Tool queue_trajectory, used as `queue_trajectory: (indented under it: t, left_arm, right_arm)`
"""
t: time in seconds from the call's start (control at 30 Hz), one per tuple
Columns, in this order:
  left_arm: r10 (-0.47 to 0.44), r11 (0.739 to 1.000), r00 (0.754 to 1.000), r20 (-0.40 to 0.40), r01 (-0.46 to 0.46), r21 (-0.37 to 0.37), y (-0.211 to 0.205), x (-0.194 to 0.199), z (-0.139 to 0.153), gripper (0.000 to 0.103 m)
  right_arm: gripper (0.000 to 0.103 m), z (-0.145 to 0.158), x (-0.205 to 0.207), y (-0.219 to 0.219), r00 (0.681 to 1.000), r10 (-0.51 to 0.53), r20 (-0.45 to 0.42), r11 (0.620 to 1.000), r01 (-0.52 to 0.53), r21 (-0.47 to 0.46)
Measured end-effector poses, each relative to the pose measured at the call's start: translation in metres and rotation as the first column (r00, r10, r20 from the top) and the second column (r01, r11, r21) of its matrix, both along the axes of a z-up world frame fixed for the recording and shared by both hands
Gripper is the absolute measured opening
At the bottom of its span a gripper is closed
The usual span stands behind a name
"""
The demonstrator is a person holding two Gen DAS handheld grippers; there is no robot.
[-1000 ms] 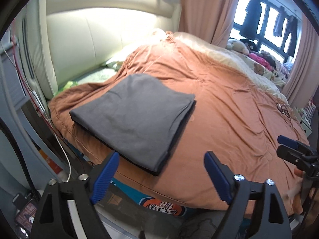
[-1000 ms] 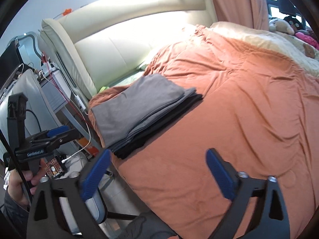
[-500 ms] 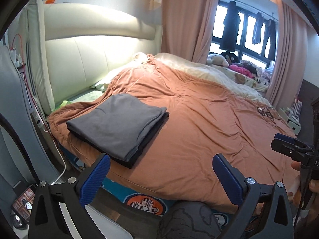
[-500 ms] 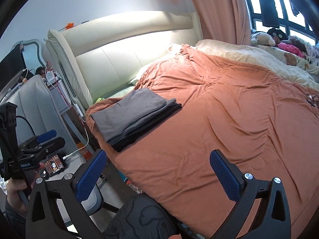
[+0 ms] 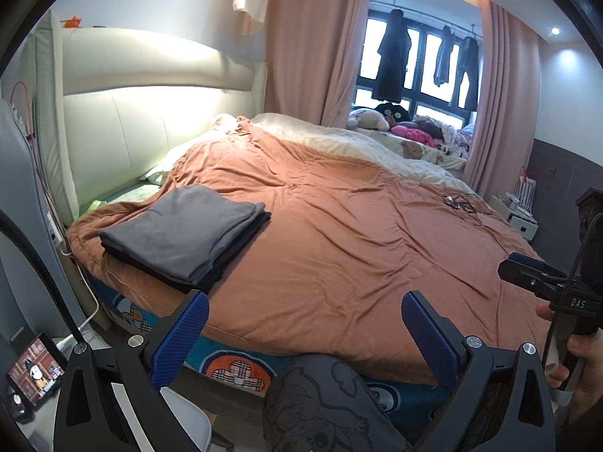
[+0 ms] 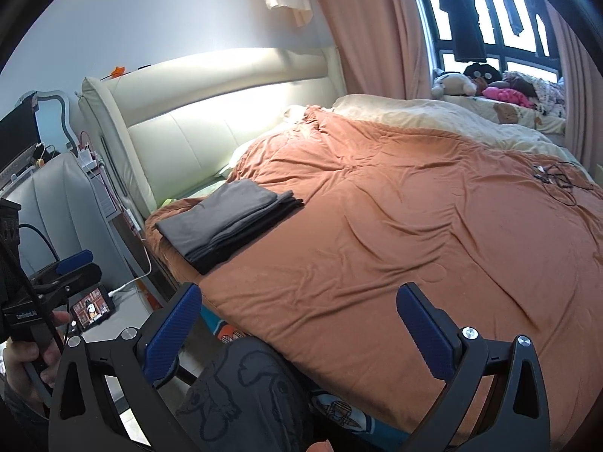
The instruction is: Fold small clothes
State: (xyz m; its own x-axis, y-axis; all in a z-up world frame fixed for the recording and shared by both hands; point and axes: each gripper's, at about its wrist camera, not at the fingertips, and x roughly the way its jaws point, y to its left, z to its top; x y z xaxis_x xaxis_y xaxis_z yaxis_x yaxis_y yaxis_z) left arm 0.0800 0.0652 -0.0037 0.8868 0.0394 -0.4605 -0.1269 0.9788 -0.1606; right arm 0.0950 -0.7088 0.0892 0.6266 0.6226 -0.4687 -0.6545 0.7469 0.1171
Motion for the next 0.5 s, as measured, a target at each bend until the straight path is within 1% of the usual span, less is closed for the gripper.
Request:
queue_trajectory:
  t: [0.2,0.37,0.5]
  left_arm:
    - [-0.029,1.000,0.999,0.018,0.029,0.011,-0.024,-0.020,-0.008,0.103]
    - [-0.040,0.999,0.999,0.028,0.039,0.032,-0.042,-0.034,-0.018,0.103]
    - [-0.050,0.998,0.997,0.063,0.048,0.040,-0.049,-0.042,-0.023,0.103]
  right_arm:
    - [0.103,-0.011,-0.030,-0.028,0.998,-0.057,0.032,0.998,0.057,0.011]
    - [0.103,-0.019,-0.054,-0.043,0.993,-0.095,0.066,0.995,0.095,0.004]
    - [0.103,-0.023,-0.064,-0.048,0.990,-0.109,0.089,0.994,0.110,-0.004]
